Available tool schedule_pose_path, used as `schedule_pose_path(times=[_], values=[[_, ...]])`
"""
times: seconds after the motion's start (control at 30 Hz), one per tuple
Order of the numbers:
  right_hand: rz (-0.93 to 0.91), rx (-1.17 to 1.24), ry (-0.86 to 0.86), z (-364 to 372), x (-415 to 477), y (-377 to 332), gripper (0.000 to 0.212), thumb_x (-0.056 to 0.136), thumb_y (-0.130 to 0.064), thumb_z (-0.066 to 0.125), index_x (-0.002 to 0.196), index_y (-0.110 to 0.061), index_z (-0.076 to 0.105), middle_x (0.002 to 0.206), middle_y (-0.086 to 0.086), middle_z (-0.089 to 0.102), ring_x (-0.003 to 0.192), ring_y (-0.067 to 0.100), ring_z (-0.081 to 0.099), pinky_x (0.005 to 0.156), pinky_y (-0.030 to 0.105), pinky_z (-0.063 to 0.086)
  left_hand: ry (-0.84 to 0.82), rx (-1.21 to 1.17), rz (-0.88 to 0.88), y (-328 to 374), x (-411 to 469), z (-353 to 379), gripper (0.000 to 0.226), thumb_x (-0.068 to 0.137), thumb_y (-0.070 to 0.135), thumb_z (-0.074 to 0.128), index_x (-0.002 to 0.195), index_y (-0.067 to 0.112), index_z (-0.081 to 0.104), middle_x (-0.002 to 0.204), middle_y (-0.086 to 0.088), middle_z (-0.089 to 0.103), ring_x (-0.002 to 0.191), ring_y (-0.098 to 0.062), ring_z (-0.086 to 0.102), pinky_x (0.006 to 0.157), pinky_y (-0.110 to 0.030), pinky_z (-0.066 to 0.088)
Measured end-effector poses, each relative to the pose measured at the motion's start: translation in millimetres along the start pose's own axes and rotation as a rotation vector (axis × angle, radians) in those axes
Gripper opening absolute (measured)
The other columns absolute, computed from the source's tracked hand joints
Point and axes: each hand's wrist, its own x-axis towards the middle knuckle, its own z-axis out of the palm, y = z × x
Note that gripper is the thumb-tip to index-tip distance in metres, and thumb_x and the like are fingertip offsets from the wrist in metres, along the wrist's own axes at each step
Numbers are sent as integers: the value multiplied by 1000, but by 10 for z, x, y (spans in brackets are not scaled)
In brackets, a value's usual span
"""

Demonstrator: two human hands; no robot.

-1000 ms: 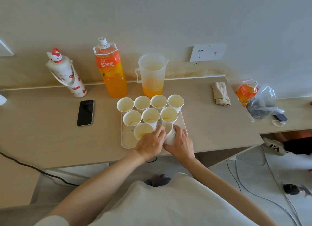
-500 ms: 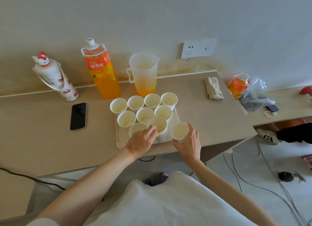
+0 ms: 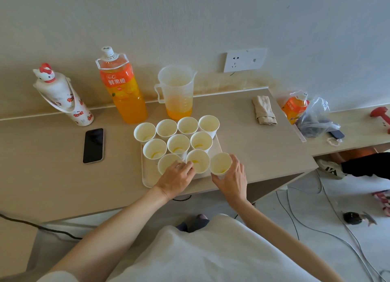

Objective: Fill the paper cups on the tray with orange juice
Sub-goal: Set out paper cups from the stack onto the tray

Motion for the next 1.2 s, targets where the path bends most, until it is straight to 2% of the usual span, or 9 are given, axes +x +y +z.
schedule_pose_path(times=[0.17, 0.27, 0.43, 0.6, 1.03, 1.2], values=[[-4, -2, 9, 15, 6, 6, 86, 70, -35, 85, 138, -8, 40, 128, 9, 55, 115, 30, 52, 89, 43, 49, -10, 49, 28, 3, -18, -5, 22, 76, -9, 50, 72, 9, 63, 78, -7, 59, 59, -22, 53, 65, -31, 46], [-8, -4, 9, 25, 9, 8, 85, 69, -33, 85, 137, -6, 41, 127, 10, 56, 114, 31, 53, 88, 44, 49, -21, 57, 30, 4, -33, -12, 20, 78, -7, 55, 72, 10, 63, 75, -5, 58, 65, -23, 54, 67, -31, 43], [-9, 3, 10, 20, 25, 17, 85, 71, -35, 84, 138, -8, 40, 129, 9, 55, 115, 29, 52, 90, 43, 48, -11, 47, 14, -8, 8, -17, 17, 75, -6, 63, 71, 10, 63, 74, -6, 56, 64, -23, 54, 69, -32, 46], [-9, -4, 17, 4, 36, 17, 86, 69, -35, 85, 138, -8, 41, 129, 9, 55, 116, 30, 52, 91, 43, 48, -26, 64, 11, 19, -10, -3, 26, 81, -8, 48, 67, 10, 59, 68, -5, 52, 64, -23, 51, 70, -33, 46], [-42, -28, 10, -8, 80, -35, 87, 71, -39, 84, 139, -9, 39, 131, 10, 54, 117, 29, 52, 93, 42, 47, -27, 70, 46, -26, 11, -45, 30, 87, -4, 43, 69, 10, 63, 70, -5, 57, 69, -23, 54, 75, -34, 48], [-22, -29, 14, -13, 100, -70, 88, 72, -39, 83, 141, -9, 37, 133, 10, 53, 118, 29, 52, 95, 42, 47, -8, 89, 50, -43, 32, -71, 49, 96, -3, 25, 66, 10, 62, 69, -4, 56, 68, -23, 54, 75, -34, 49]])
